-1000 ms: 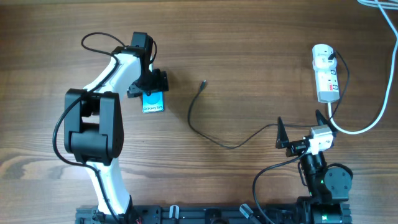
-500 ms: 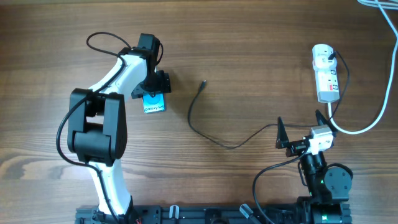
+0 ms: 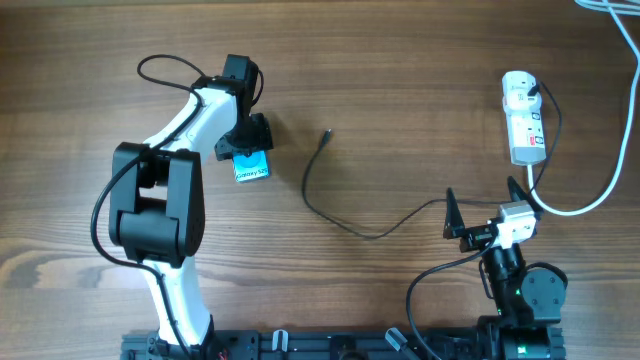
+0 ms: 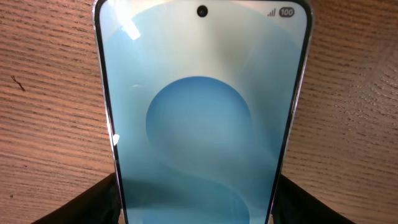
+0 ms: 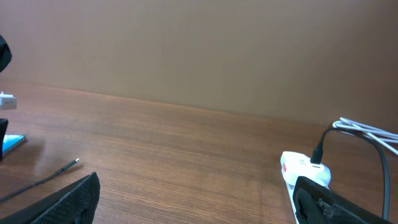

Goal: Plug charger to phone and switch on socket
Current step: 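Lift the smartphone upright with the left gripper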

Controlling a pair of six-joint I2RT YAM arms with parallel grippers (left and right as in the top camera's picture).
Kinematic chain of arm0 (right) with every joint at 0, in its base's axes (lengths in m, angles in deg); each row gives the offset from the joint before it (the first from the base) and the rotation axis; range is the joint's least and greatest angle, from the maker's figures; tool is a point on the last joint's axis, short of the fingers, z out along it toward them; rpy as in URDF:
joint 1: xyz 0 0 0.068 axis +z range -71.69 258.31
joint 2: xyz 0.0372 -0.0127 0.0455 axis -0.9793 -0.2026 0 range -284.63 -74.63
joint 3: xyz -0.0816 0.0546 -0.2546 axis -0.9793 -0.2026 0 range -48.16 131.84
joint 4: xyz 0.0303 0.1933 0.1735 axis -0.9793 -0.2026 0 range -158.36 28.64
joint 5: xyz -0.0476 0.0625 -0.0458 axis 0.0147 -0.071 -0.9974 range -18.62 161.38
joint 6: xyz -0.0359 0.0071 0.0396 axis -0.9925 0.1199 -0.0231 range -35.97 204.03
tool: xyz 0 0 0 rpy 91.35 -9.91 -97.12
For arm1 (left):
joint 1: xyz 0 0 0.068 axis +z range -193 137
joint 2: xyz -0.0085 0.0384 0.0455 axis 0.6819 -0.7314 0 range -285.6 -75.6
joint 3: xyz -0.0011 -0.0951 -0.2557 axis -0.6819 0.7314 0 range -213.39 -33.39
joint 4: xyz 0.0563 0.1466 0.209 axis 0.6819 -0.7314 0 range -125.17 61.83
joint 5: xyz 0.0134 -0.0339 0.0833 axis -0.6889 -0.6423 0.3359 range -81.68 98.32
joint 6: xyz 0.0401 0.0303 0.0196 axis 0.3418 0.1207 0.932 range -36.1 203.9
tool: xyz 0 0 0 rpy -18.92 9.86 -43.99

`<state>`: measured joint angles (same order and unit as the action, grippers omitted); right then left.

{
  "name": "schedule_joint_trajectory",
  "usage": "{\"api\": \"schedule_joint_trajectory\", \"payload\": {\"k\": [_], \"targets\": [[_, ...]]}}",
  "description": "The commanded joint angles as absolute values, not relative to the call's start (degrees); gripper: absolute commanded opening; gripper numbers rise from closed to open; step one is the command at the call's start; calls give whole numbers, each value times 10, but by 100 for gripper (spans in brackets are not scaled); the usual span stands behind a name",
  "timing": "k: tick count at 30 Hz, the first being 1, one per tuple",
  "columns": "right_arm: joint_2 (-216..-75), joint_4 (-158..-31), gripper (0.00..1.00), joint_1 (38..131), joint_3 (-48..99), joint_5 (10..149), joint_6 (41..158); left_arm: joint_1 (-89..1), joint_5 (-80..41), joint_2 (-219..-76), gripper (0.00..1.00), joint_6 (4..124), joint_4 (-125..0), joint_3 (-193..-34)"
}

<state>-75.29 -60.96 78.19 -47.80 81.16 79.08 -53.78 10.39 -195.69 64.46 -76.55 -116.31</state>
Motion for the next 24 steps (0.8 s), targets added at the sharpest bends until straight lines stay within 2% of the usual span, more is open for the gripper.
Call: {"api": "schedule_joint_trajectory", "payload": {"k": [1, 24], "targets": [[-749, -608, 100, 785, -479, 802, 795, -541, 97, -1985, 65, 639, -767, -1138], [-749, -608, 100, 785, -479, 802, 795, -540, 100, -1953, 64, 641, -827, -1209]]}}
